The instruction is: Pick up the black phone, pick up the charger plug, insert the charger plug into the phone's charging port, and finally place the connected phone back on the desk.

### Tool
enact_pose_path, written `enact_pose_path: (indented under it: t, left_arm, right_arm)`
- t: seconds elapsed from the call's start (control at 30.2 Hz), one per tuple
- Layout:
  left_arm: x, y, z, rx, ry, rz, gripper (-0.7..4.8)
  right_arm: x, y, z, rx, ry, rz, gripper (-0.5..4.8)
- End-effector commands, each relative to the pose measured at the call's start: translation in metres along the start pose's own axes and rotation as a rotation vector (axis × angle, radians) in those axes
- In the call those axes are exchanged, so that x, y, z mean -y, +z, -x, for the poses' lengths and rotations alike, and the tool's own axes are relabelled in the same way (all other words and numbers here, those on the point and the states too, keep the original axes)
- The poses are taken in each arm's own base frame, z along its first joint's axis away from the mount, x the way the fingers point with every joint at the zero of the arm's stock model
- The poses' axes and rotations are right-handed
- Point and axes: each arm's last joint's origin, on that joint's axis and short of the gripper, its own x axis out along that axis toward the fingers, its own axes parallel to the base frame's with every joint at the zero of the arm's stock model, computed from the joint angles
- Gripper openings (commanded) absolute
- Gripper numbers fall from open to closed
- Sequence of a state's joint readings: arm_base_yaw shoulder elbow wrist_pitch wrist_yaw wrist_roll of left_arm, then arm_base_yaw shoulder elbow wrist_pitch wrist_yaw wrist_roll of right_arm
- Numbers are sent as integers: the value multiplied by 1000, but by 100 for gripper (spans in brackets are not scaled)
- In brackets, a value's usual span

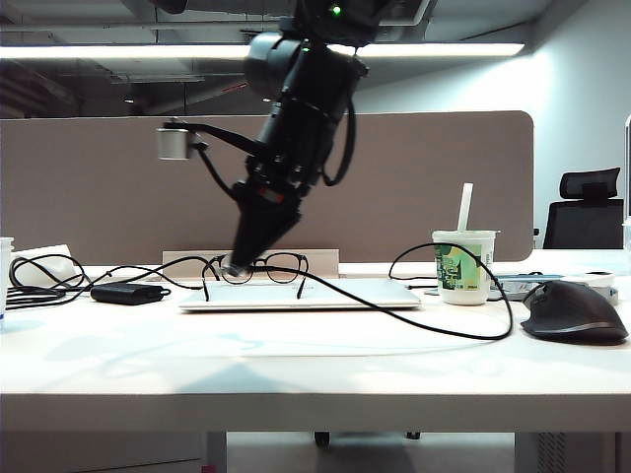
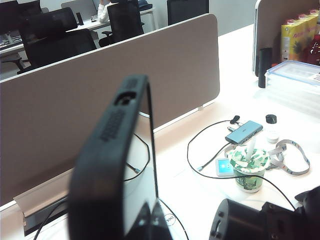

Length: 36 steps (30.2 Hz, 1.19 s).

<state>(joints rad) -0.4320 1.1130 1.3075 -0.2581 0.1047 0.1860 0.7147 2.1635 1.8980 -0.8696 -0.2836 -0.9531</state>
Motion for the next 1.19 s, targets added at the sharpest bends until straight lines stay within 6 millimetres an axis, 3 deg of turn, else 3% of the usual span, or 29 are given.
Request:
enact_pose_path:
  t: [0.03,0.3,0.69,1.06,1.09,1.19]
  left_arm:
    - [-1,8,4,65,8,-5,-6]
    - [-1,10,4,85,12,-7,-6]
    - [-2,13,4,109,16,-9,-7]
    - [-2,13,4,108,16,-9,-7]
    - [-2,13,4,108,16,-9,-6]
    - [-2,13,4,108,16,-9,-6]
  right_arm:
    - [0,13,0,52,-54,81,-7]
    - [-3,22,-2,75,-68,165,-7]
    - [0,-15,-14,-5,21,111,-7]
    - [7,-26,-24,-5,25,102,-1]
    - [7,-25,-24,5,30,102,21]
    - [8,-23,-22,34,26,77,196]
